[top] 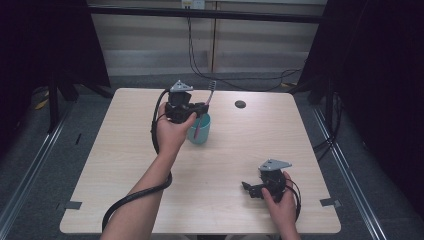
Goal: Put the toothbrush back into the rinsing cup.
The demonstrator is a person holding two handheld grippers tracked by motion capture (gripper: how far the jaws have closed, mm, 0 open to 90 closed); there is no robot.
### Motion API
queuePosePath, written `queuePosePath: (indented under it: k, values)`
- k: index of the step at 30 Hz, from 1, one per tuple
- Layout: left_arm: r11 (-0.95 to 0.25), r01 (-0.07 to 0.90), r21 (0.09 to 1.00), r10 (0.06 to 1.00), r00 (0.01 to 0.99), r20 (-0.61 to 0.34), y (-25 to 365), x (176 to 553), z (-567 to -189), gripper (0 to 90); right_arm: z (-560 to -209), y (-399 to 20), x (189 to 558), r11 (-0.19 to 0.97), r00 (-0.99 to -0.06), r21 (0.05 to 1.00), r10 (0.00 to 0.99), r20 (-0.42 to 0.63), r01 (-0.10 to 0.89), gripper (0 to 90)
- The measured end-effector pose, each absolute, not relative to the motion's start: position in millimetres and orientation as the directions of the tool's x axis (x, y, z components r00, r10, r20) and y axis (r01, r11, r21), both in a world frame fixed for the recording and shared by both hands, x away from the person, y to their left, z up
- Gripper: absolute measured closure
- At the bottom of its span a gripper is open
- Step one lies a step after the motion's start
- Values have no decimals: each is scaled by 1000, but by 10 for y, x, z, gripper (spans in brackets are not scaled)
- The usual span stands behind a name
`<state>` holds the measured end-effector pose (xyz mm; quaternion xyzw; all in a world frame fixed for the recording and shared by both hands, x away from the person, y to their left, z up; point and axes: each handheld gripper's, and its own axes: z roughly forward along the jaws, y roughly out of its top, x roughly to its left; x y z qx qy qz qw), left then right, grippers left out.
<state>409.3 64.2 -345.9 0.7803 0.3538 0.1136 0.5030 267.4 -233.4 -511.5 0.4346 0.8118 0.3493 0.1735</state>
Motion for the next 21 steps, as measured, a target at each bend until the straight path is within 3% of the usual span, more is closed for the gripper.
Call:
queuePosePath:
  k: [21]
  values:
    - [-243,438,865,676,716,-173,615,4236,-3404,792,-5116,-2331,2678,378,-562,718,827,22,584,106]
